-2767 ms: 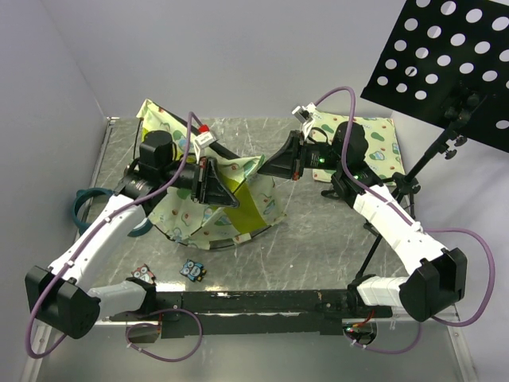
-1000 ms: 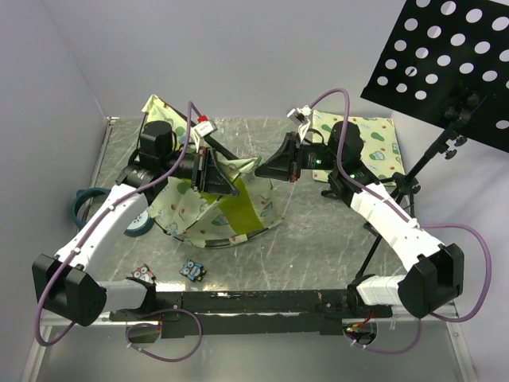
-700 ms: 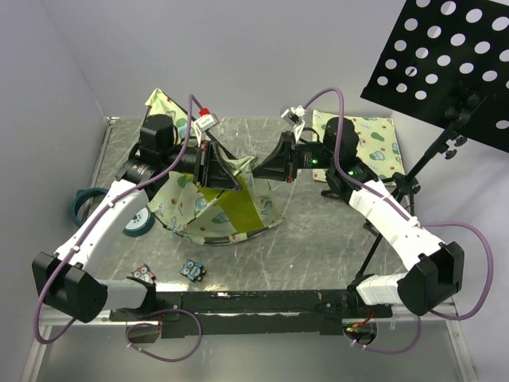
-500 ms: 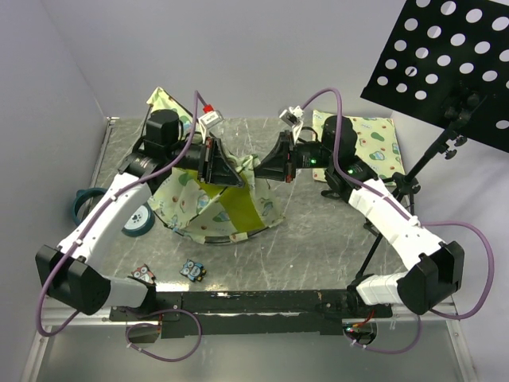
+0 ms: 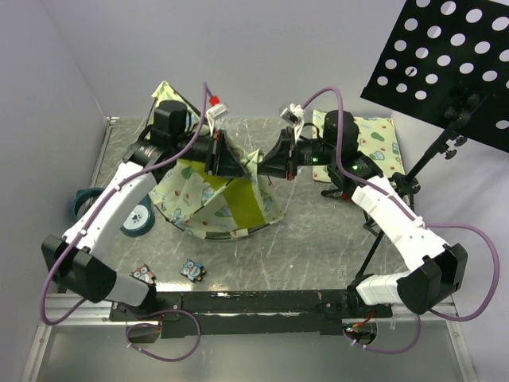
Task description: Set up the pet tent
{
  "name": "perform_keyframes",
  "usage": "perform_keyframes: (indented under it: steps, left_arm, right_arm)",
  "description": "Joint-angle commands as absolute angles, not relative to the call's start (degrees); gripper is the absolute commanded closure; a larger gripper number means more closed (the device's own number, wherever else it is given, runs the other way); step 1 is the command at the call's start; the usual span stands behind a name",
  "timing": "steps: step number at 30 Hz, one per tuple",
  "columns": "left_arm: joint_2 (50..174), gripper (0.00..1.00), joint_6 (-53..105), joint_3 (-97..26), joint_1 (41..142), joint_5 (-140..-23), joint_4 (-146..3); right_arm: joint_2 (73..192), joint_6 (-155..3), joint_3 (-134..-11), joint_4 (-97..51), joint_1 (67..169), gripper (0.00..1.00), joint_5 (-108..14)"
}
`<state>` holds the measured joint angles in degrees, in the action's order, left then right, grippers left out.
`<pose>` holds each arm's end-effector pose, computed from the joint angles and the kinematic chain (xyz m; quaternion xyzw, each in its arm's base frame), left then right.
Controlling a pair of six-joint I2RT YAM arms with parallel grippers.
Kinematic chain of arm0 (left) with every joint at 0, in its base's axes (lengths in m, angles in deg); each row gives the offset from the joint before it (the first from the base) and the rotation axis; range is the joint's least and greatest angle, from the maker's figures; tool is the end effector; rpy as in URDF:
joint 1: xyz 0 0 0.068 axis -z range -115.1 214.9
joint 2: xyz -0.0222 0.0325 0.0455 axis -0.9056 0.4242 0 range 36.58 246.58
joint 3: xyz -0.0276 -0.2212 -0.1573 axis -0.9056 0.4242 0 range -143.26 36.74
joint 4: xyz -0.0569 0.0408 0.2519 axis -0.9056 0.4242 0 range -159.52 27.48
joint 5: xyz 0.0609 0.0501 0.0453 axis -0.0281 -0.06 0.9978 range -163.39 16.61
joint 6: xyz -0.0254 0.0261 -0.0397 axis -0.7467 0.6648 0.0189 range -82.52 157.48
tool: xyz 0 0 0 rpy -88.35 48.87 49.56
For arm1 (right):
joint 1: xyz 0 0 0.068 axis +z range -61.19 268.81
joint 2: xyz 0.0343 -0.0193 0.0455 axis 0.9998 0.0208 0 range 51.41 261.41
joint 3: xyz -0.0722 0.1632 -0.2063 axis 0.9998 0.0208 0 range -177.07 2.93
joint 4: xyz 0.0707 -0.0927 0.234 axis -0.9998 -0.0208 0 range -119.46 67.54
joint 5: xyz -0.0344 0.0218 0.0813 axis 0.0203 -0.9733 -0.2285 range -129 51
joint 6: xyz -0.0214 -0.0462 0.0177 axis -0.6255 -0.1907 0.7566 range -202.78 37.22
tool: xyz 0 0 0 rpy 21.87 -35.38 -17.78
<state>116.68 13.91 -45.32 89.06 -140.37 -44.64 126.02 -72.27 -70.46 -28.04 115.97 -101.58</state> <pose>0.2589 -0.1520 0.4077 0.3085 0.6935 -0.6070 0.2353 0.2400 0.1586 0.4120 -0.4338 0.5824 0.5508 0.4115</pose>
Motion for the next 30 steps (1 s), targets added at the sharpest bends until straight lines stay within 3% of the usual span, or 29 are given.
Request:
perform_keyframes:
  steps: [1, 6, 12, 14, 19, 22, 30]
  left_arm:
    - [121.2, 0.99, 18.2, -52.4, 90.3, -132.2, -43.6]
    - [118.4, 0.99, 25.7, -51.4, 90.7, -130.3, -42.2]
    - [113.1, 0.99, 29.7, -45.3, 90.5, -127.1, -44.2]
    - [112.7, 0.99, 29.0, -43.8, 90.5, -126.4, -45.5]
    - [113.9, 0.99, 24.9, -44.1, 90.4, -126.4, -48.0]
    - [113.8, 0.99, 22.4, -43.6, 90.3, -126.9, -50.4]
    - [114.1, 0.99, 23.2, -43.2, 90.4, -126.1, -49.6]
  right_arm:
    - [125.0, -75.5, -76.7, -30.4, 117.6, 1.00, -106.3]
    - [124.6, -76.3, -77.6, -31.3, 117.1, 1.00, -105.3]
    - [122.7, -75.3, -77.1, -34.0, 113.5, 0.53, -104.1]
    - [121.9, -75.4, -77.1, -35.1, 112.4, 0.44, -103.1]
    - [118.7, -77.4, -76.2, -38.7, 111.7, 0.43, -97.7]
    - [117.0, -77.0, -73.0, -36.2, 111.9, 0.47, -96.0]
    - [120.1, -68.9, -72.5, -26.1, 113.1, 0.46, -87.0]
